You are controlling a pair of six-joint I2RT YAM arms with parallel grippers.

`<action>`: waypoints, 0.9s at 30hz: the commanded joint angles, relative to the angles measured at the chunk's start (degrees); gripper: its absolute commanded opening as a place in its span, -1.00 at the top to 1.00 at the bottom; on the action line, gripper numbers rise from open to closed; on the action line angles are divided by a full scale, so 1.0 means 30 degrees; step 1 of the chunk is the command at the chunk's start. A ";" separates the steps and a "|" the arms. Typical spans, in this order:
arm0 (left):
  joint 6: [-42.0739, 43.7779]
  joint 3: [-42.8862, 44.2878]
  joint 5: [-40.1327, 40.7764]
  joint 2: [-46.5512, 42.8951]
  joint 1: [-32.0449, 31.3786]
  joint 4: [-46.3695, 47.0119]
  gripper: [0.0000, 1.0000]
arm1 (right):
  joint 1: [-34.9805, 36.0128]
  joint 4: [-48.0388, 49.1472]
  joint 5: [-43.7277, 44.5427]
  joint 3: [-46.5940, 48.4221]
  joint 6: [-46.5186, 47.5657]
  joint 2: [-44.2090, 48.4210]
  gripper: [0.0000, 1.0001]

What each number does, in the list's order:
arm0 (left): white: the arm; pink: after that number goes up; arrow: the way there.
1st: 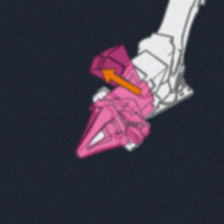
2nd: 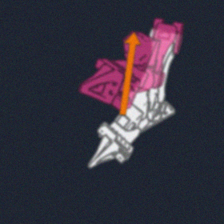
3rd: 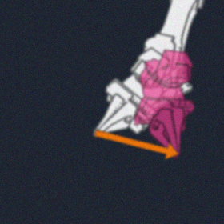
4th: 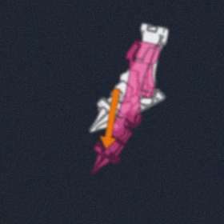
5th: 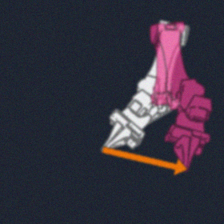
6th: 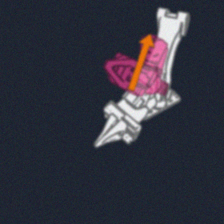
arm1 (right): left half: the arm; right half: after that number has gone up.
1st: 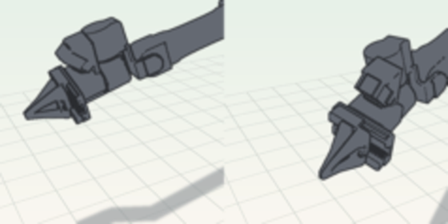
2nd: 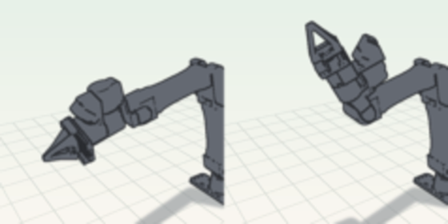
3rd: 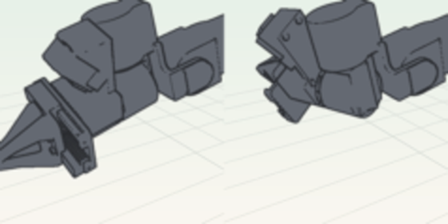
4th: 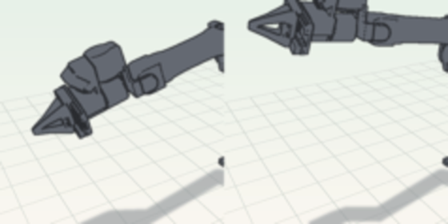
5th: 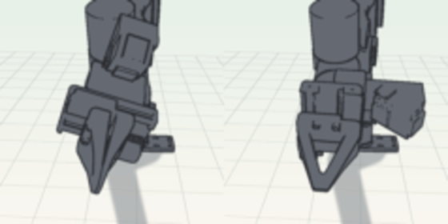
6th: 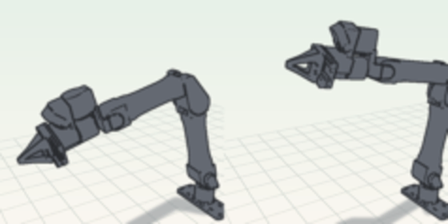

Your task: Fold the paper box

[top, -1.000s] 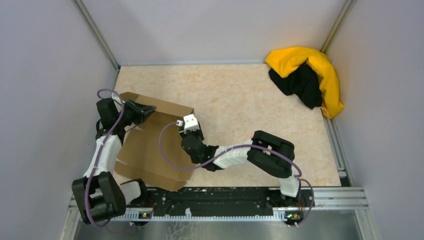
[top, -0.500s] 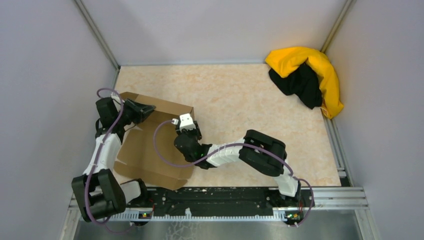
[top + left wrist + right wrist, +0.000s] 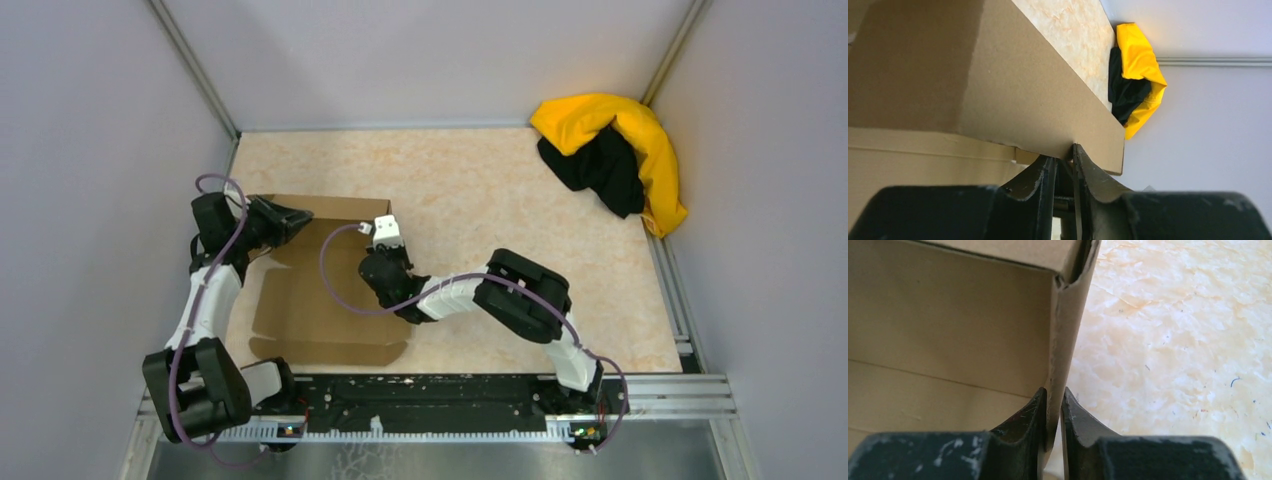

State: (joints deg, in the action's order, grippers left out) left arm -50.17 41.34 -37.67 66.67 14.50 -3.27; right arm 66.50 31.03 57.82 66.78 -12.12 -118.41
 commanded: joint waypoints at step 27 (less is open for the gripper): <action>0.2234 0.5702 -0.0262 -0.0643 0.0224 -0.2615 -0.39 | -0.7920 -0.3371 -1.3509 -0.4381 0.2841 0.8193 1.00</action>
State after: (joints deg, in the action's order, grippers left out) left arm -44.71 56.53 -40.66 67.53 14.68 -11.60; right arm 46.09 25.08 25.98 53.65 -3.03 -100.12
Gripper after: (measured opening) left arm 0.684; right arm 0.065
